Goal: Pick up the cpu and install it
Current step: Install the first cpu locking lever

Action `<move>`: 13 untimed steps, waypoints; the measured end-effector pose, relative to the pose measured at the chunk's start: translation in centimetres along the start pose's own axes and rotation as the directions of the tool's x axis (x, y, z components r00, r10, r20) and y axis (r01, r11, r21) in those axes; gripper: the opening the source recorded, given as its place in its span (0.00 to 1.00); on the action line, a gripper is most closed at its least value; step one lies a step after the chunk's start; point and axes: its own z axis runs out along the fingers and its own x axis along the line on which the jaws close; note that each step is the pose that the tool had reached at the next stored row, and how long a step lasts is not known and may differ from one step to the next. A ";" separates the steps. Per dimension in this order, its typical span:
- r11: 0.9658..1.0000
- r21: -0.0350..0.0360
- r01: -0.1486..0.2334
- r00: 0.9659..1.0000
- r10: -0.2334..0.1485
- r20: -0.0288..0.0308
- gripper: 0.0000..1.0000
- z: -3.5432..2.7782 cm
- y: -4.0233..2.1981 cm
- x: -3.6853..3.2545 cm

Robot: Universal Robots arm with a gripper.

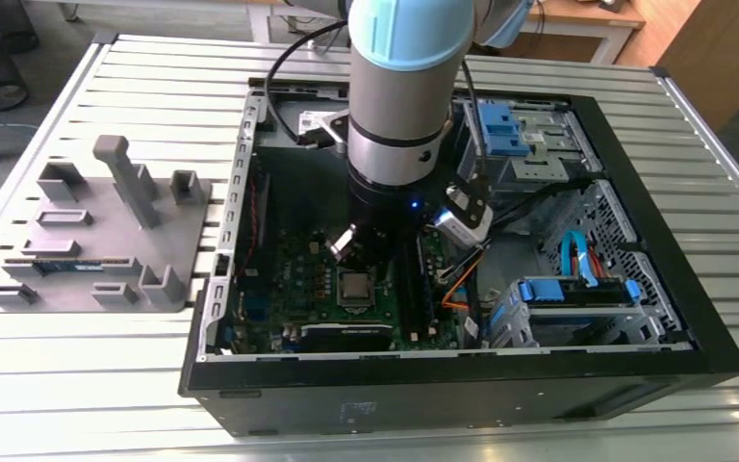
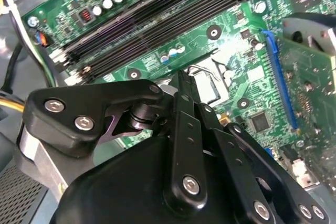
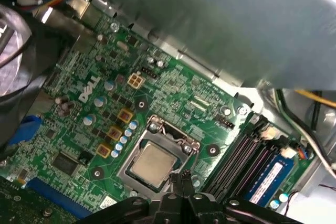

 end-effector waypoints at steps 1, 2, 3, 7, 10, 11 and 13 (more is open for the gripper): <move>1.000 0.000 0.000 1.000 0.000 0.000 0.11 0.07 -0.14 0.08; 1.000 0.000 0.000 1.000 0.000 0.000 0.11 0.14 -0.28 0.14; 1.000 0.000 0.000 1.000 0.000 0.000 0.11 0.19 -0.39 0.18; 1.000 0.000 0.000 1.000 0.000 0.000 0.11 0.32 -0.69 0.10; 1.000 0.000 -0.001 1.000 0.001 0.000 0.11 0.46 -1.00 0.07; 1.000 0.000 -0.001 1.000 0.001 0.000 0.11 0.52 -1.12 0.08; 1.000 0.000 -0.001 1.000 0.001 0.000 0.11 0.65 -1.39 0.14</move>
